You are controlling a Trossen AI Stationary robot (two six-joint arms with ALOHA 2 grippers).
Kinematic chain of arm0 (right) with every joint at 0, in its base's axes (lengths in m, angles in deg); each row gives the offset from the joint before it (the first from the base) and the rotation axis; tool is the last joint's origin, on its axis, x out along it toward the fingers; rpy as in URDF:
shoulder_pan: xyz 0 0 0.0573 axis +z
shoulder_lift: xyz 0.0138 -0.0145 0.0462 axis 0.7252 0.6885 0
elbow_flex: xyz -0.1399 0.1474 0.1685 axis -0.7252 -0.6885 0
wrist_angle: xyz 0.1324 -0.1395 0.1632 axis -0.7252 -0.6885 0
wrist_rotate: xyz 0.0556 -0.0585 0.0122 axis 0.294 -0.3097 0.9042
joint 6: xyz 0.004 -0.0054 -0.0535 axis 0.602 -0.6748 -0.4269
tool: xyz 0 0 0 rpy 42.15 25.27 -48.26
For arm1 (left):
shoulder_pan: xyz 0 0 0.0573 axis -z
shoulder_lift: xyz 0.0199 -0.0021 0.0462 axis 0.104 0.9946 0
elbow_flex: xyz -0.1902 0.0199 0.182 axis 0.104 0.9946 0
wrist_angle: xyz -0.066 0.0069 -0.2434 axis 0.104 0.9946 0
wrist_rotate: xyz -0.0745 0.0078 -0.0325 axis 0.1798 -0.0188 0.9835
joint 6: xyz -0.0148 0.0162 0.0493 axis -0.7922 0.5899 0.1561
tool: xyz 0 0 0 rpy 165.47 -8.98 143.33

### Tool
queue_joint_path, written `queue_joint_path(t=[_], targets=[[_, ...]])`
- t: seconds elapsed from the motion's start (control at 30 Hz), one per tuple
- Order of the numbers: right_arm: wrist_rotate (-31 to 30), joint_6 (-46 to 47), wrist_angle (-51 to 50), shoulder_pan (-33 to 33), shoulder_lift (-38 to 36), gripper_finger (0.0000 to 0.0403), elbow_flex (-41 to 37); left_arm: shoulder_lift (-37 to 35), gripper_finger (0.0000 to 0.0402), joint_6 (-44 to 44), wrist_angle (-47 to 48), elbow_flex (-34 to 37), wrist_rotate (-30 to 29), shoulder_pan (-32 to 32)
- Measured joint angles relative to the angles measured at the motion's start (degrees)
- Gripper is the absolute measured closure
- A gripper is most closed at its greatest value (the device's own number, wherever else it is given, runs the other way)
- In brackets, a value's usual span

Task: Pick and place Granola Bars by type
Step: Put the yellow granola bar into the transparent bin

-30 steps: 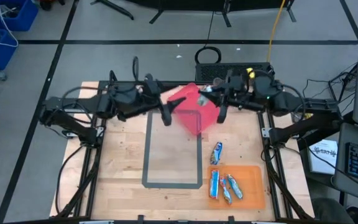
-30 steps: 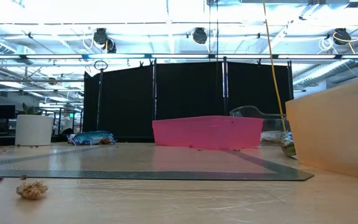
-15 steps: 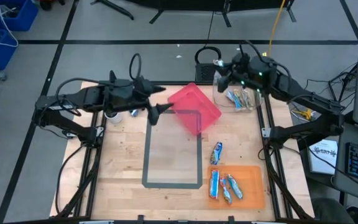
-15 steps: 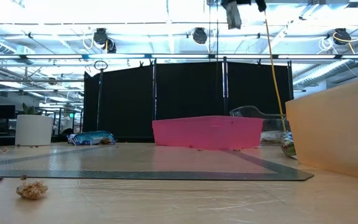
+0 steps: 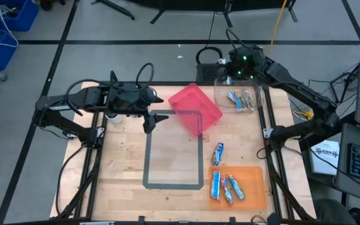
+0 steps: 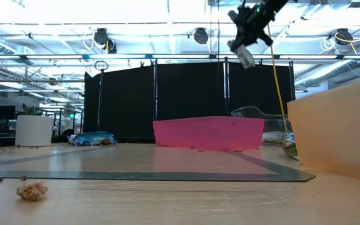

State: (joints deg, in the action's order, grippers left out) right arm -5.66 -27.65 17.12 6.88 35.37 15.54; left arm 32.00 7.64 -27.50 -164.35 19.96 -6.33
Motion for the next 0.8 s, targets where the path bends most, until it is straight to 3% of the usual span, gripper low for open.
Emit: queue_joint_path(t=[0.3,0.57,0.8], targets=[[3.12,-3.65,-4.79,-7.92,6.51,0.0399,0.00,-0.01,0.0053,-2.15,0.01,0.00,-0.20,0.00],[3.12,-5.75,-11.19,-8.82,13.82,0.0399,-0.02,-0.01,0.0053,-5.84,-0.64,0.00,-0.24,0.00],[3.12,-5.59,-8.88,-8.71,17.03,0.0399,-2.70,-0.01,0.0053,-6.16,-0.73,0.00,-1.83,0.00]])
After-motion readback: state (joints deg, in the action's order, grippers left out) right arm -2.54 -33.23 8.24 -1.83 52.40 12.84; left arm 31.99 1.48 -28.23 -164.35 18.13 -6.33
